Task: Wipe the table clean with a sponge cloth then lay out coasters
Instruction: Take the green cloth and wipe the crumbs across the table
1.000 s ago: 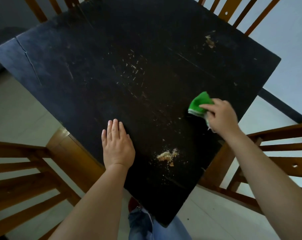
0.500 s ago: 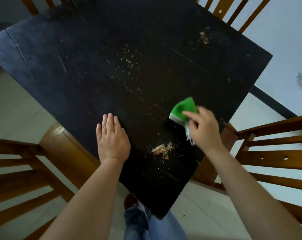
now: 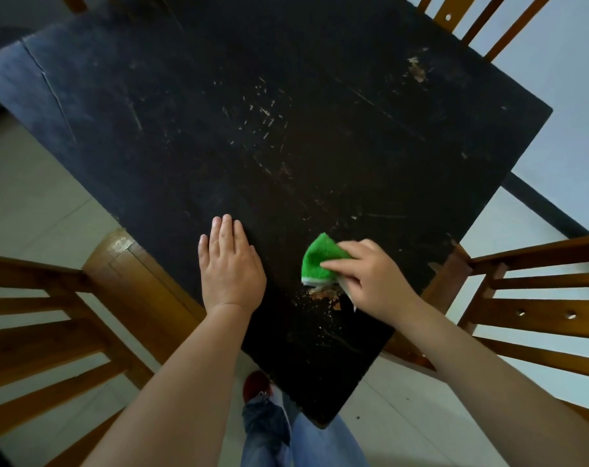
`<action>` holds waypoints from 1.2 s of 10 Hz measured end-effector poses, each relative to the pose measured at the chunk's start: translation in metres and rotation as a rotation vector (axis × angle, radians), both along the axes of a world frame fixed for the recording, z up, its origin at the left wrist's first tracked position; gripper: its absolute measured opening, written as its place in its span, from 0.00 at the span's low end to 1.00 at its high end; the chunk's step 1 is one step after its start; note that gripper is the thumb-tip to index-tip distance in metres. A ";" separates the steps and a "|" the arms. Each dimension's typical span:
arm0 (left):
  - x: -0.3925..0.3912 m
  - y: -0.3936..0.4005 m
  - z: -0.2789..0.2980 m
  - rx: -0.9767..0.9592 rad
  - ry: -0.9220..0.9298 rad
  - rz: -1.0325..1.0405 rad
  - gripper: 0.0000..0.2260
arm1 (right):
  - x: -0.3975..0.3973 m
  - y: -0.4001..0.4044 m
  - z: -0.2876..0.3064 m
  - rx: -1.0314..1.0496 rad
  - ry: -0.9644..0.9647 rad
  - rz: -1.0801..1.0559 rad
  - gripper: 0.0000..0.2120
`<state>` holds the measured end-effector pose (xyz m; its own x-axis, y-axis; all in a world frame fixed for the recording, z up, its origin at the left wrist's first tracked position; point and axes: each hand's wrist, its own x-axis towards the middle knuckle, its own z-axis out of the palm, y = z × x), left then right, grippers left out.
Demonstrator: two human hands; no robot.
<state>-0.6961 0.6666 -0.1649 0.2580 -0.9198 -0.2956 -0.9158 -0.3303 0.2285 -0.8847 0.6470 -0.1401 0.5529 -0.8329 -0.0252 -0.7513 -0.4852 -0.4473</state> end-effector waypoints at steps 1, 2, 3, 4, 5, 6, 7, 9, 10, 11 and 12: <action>0.000 0.000 0.000 0.003 0.002 -0.004 0.23 | 0.006 -0.027 0.008 -0.083 -0.016 -0.031 0.13; 0.001 0.001 0.000 -0.001 0.011 -0.001 0.23 | 0.018 -0.047 0.000 -0.083 0.036 -0.051 0.13; 0.002 0.001 0.001 0.005 0.017 -0.005 0.23 | 0.019 -0.036 -0.007 -0.008 0.085 0.089 0.14; 0.002 0.001 0.000 0.002 0.021 -0.010 0.23 | 0.019 -0.029 0.000 0.034 0.095 0.295 0.14; 0.002 0.001 -0.001 -0.005 0.024 -0.005 0.23 | 0.029 -0.030 0.003 -0.034 0.085 0.267 0.14; 0.002 0.001 0.000 0.003 0.029 -0.007 0.23 | 0.039 -0.022 0.008 -0.017 0.202 0.343 0.15; 0.003 0.001 0.000 0.007 0.036 -0.012 0.23 | 0.026 -0.015 0.010 0.182 0.302 0.384 0.16; 0.003 0.002 -0.001 0.000 0.035 -0.021 0.22 | -0.007 -0.029 0.019 -0.048 0.040 0.062 0.12; 0.003 0.002 -0.002 0.005 0.035 -0.022 0.22 | -0.018 -0.030 0.015 -0.095 0.069 -0.216 0.12; 0.002 0.002 -0.003 0.005 0.021 -0.026 0.22 | -0.025 -0.011 0.006 -0.065 0.086 -0.403 0.13; 0.002 0.002 -0.002 -0.002 0.016 -0.031 0.22 | -0.031 0.007 -0.001 -0.001 0.107 -0.514 0.14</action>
